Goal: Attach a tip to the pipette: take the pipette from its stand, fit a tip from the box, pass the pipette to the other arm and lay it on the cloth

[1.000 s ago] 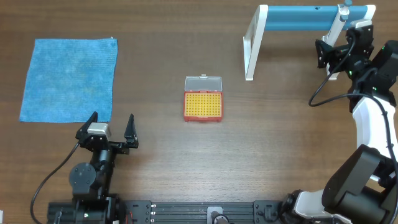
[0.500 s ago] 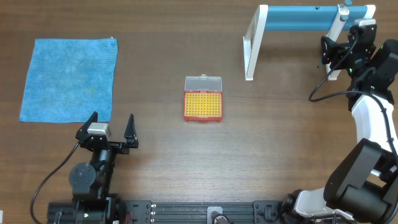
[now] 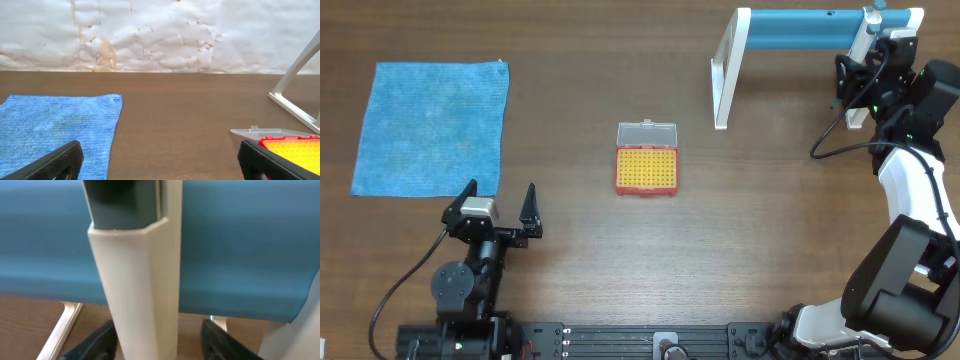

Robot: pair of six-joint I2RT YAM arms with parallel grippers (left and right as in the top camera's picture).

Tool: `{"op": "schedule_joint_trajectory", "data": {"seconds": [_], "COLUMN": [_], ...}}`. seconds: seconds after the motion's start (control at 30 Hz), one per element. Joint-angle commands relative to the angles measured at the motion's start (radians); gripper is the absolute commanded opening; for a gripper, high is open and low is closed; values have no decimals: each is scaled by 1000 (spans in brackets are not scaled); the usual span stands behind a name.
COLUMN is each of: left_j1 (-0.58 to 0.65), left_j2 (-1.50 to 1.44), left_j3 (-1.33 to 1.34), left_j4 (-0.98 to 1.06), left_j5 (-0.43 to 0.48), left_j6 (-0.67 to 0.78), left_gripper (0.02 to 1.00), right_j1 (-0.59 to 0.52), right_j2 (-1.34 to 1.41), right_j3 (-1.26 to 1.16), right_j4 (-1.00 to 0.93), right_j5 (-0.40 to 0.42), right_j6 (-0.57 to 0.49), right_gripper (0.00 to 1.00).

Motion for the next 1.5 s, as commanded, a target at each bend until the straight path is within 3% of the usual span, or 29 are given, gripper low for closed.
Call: {"op": "schedule_joint_trajectory", "data": {"seconds": [0.03, 0.7, 0.9, 1.5], "left_j1": [-4, -4, -4, -4], "left_j2": [-5, -5, -5, -5], "left_j3": [-1, -1, -1, -1], "left_j4": [-9, -9, -9, -9], "left_j5": [-7, -8, -8, -8], "left_j6": [-9, -9, -9, -9], "left_gripper": [998, 996, 996, 996], "right_j1": [3, 3, 3, -6], "right_j2": [13, 13, 11, -225], "right_j3": [19, 19, 19, 19], "right_j4": [4, 3, 3, -20], "right_j5": [6, 5, 5, -2], "right_j6": [9, 9, 22, 24], "right_gripper": [463, 246, 86, 84]}}
